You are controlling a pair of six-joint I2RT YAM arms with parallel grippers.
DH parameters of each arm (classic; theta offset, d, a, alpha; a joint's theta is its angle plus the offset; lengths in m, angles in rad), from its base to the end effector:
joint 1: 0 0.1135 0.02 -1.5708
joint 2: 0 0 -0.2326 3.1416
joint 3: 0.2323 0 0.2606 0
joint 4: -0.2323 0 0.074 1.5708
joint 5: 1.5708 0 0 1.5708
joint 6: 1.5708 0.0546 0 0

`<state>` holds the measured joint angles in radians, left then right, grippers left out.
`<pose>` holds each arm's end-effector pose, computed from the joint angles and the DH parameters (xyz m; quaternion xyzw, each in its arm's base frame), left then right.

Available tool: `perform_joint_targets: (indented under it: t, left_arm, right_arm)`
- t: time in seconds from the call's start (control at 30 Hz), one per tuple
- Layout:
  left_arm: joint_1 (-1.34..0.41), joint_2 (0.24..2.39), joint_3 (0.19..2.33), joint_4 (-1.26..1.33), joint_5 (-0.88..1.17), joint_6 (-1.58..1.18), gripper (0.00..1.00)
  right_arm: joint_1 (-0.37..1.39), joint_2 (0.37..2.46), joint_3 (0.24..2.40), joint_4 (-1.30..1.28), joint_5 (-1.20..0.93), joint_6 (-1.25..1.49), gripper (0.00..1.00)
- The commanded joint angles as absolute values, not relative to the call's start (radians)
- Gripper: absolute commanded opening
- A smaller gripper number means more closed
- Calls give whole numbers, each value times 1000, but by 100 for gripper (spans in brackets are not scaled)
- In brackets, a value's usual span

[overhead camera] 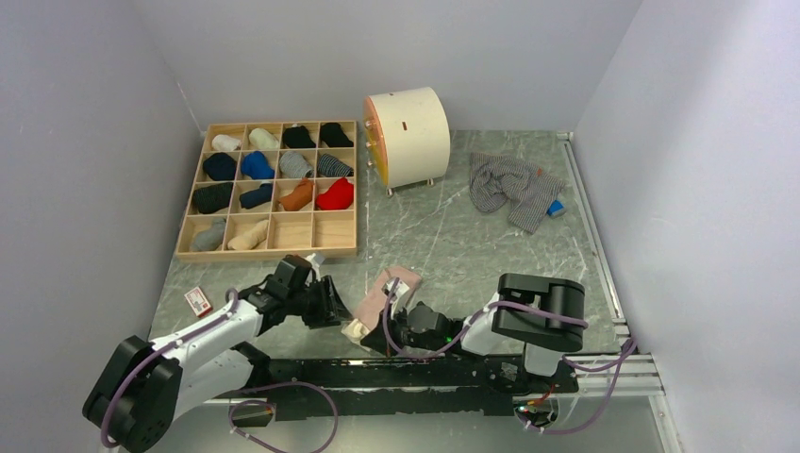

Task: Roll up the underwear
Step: Roll the underwear to the center of the board.

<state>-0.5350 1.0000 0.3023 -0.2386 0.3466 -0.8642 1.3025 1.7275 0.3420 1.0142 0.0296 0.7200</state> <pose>0.1639 -0.1187 0.0913 -0.1003 0.9320 -0.3232 0.1296 0.0763 0.2713 0.0584 -0.2290 0.7930 0.4718 0.3099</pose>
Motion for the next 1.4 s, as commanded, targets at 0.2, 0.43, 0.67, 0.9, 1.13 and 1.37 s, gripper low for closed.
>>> perform_joint_targets:
  t: [0.2,0.43,0.67,0.9,1.13,1.37]
  left_arm:
    - [-537,942,287,-358,277,-848,85]
    - [-539,848,267,-354,331,-868,77]
    - [-565,932,208,-223,406,-903,69]
    - [-613,1001,210,-178,374,-929,40]
    - [-621,1010,231,-215,319,-935,5]
    - [-621,1031,276,-264,294,-928,5]
  right_arm:
    - [1258,1753,344,988,4,786,1]
    - [1237,1764,344,1012,-41,798,3]
    - [1236,1771,354,1006,-42,784,5]
    - [1234,1761,353,1001,-38,777,8]
    - [1241,1654,386,838,-28,633,34]
    - [1382,1462,484,479,269,305,49]
